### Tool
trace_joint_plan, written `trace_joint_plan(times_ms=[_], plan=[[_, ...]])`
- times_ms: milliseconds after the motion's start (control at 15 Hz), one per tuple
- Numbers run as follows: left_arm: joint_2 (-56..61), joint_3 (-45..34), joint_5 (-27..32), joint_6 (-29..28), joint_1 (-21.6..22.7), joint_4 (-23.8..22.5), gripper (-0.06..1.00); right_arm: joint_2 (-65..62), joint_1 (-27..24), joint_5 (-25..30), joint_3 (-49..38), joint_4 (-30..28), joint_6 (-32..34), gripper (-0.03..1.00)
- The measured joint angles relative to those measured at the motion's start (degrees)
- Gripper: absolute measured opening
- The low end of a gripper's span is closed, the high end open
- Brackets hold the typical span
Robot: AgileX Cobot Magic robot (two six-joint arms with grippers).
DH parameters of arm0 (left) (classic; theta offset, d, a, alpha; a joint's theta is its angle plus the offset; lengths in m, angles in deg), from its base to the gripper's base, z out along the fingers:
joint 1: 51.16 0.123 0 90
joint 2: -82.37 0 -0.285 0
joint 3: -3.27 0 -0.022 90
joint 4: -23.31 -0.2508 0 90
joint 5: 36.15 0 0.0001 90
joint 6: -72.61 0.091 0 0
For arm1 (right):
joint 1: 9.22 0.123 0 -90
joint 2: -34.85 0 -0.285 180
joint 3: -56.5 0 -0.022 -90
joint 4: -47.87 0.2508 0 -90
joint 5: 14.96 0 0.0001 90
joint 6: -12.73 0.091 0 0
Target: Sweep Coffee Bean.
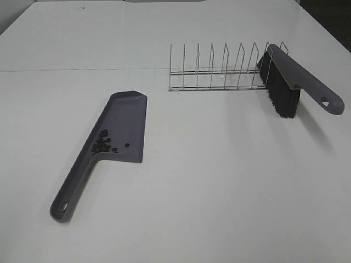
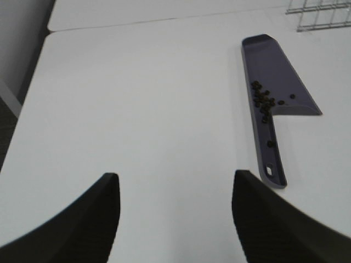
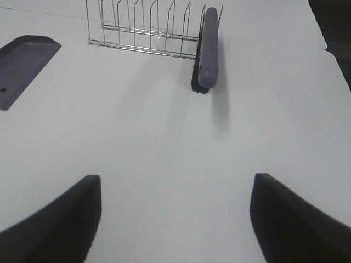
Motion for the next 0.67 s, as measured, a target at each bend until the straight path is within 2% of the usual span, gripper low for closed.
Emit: trace_joint_plan(times_ms=[67, 400, 667], plan=[[1.78, 0.0, 0.0, 0.0, 1.55, 0.0, 0.56, 0.0, -0.4, 0.0, 0.0, 0.0, 0.0, 0.63], [2.01, 0.0, 0.0, 0.0, 1.72, 0.0, 0.56, 0.0, -3.38, 0.0, 0.0, 0.23, 0.0, 0.63], [2.01, 0.0, 0.0, 0.0, 1.72, 0.0, 0.56, -0.74, -3.61, 0.0, 0.0, 0.4, 0.0, 0.63]])
